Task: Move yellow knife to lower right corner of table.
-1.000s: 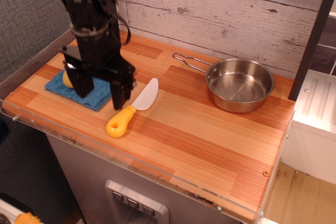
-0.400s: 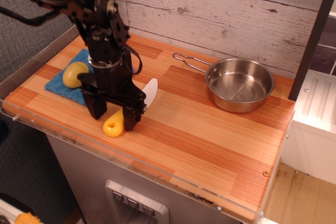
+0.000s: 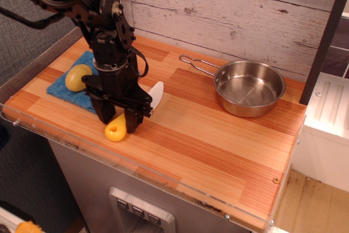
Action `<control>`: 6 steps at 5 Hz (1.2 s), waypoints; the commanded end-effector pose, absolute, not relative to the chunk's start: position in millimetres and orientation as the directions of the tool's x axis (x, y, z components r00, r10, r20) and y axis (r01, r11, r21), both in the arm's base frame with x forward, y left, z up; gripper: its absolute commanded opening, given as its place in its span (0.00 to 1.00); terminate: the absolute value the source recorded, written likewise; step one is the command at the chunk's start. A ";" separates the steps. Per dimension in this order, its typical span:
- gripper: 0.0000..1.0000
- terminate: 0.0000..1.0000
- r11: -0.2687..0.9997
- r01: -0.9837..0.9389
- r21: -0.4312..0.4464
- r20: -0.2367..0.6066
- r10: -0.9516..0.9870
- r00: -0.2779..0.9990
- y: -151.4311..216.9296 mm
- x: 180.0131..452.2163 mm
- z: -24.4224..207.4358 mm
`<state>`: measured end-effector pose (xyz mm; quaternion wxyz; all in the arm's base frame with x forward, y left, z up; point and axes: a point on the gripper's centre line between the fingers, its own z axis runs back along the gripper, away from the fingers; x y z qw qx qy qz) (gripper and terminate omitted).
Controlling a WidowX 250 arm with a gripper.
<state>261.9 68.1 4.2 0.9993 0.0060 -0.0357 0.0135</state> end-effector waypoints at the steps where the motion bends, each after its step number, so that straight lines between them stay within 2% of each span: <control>1: 0.00 0.00 1.000 -0.015 0.012 0.077 0.014 0.997 64.0 261.9 9.9; 2: 0.00 0.00 1.000 0.008 -0.021 0.085 -0.006 0.996 49.4 262.5 38.1; 3: 0.00 0.00 0.997 0.081 0.010 0.131 -0.081 0.988 22.8 262.7 71.4; 4: 0.00 0.00 0.986 0.159 0.040 0.162 -0.164 0.973 -11.3 260.7 89.0; 5: 0.00 0.00 0.973 0.229 0.018 0.136 -0.230 0.964 -50.8 263.2 78.5; 6: 0.00 0.00 0.974 0.225 0.000 0.107 -0.223 0.969 -72.8 265.9 62.3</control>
